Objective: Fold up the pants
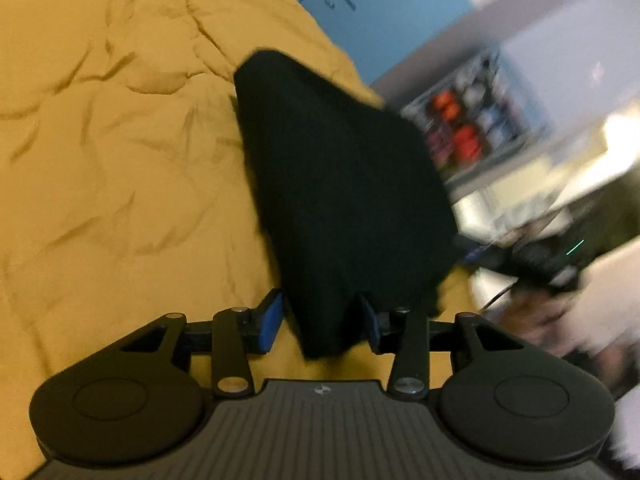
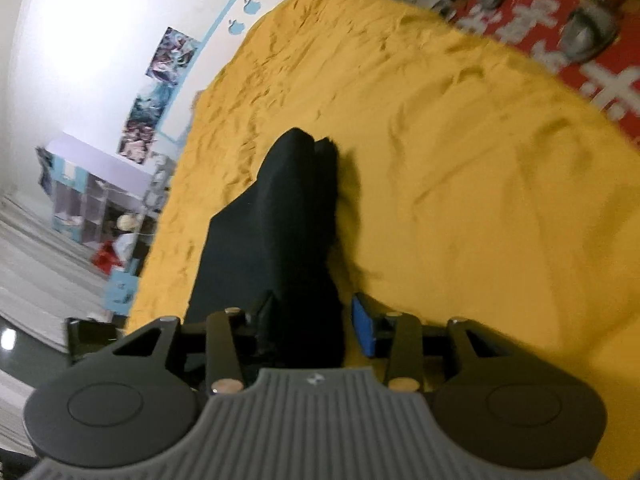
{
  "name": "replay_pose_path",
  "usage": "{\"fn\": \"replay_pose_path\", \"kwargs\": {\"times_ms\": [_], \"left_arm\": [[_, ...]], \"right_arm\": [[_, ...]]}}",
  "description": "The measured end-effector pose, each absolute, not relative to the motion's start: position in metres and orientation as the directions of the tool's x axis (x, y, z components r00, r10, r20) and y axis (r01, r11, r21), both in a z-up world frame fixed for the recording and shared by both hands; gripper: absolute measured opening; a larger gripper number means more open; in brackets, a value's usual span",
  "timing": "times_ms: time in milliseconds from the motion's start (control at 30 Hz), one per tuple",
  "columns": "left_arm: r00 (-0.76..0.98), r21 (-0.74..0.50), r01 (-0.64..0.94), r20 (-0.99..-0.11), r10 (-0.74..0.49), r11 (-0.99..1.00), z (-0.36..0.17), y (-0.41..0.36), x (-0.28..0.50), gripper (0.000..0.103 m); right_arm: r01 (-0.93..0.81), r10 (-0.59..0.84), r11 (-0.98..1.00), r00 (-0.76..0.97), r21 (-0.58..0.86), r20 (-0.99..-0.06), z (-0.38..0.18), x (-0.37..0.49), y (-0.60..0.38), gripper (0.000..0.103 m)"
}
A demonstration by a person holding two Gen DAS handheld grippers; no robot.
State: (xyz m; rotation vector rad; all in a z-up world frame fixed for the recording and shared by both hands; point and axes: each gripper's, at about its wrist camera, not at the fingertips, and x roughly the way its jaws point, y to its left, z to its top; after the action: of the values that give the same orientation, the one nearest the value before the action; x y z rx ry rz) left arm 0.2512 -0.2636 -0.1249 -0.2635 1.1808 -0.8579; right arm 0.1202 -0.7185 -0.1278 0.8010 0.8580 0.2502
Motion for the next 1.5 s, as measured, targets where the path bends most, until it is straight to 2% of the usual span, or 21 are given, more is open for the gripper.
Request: {"fn": "replay_pose_path", "kwargs": {"times_ms": [100,167,233,333,433,500,567,600,667,733,800,967,1133,1367,1500], "left_arm": [[0.125,-0.548,0.476,-0.732,-0.670,0.688,-0.124,-0.271,0.237,0.053],[0.143,-0.523,0.483,-0.744,-0.652,0.702,-0.122,-0.270,0.228,0.049],[0.164,-0.493,0.498,-0.754,-0.636,0.713,-0.116,-0.267,0.218,0.048],[0.189,-0.489,0.495,-0.746,-0.639,0.718,-0.105,-0.256,0.200,0.050],[0.224,-0.480,0.472,-0.746,-0.627,0.740,-0.094,-0.253,0.193,0.055],[0.259,-0.457,0.469,-0.747,-0.613,0.756,-0.083,-0.253,0.183,0.058],[0.291,-0.404,0.474,-0.767,-0.572,0.782,-0.073,-0.255,0.173,0.060],[0.307,-0.375,0.481,-0.775,-0.553,0.793,-0.067,-0.257,0.168,0.060],[0.345,-0.326,0.498,-0.776,-0.528,0.804,-0.055,-0.258,0.156,0.063],[0.368,-0.310,0.503,-0.768,-0.524,0.807,-0.046,-0.255,0.151,0.074],[0.385,-0.303,0.504,-0.760,-0.524,0.809,-0.039,-0.251,0.144,0.078],[0.393,-0.288,0.495,-0.767,-0.507,0.820,-0.034,-0.246,0.134,0.083],[0.378,-0.193,0.451,-0.843,-0.382,0.872,-0.030,-0.249,0.134,0.086],[0.492,-0.123,0.458,-0.789,-0.367,0.880,-0.006,-0.252,0.124,0.091],[0.525,-0.125,0.480,-0.751,-0.399,0.868,0.003,-0.256,0.115,0.092]], "right_arm": [[0.120,0.404,0.785,0.644,0.608,-0.650,-0.108,0.109,-0.698,0.042],[0.135,0.324,0.851,0.627,0.508,-0.709,-0.101,0.099,-0.679,0.042],[0.154,0.219,0.908,0.618,0.390,-0.755,-0.099,0.083,-0.656,0.042],[0.224,0.094,0.921,0.666,0.319,-0.740,-0.090,0.050,-0.632,0.045],[0.284,0.026,0.904,0.710,0.319,-0.704,-0.078,0.020,-0.605,0.056],[0.310,-0.035,0.911,0.717,0.273,-0.696,-0.069,0.006,-0.581,0.070],[0.318,-0.064,0.917,0.715,0.242,-0.697,-0.063,-0.003,-0.558,0.074],[0.319,-0.068,0.918,0.713,0.236,-0.698,-0.061,-0.007,-0.551,0.082],[0.322,-0.086,0.923,0.706,0.210,-0.703,-0.051,-0.012,-0.530,0.081],[0.329,-0.115,0.929,0.687,0.166,-0.717,-0.046,-0.018,-0.516,0.081],[0.340,-0.150,0.933,0.668,0.119,-0.729,-0.039,-0.023,-0.500,0.082],[0.346,-0.190,0.937,0.618,0.047,-0.763,-0.031,-0.027,-0.464,0.082],[0.369,-0.226,0.929,0.533,-0.016,-0.815,-0.029,-0.021,-0.430,0.082],[0.445,-0.311,0.895,0.573,-0.031,-0.758,-0.003,-0.023,-0.408,0.082],[0.462,-0.337,0.887,0.608,-0.026,-0.719,0.012,-0.027,-0.409,0.082]]}}
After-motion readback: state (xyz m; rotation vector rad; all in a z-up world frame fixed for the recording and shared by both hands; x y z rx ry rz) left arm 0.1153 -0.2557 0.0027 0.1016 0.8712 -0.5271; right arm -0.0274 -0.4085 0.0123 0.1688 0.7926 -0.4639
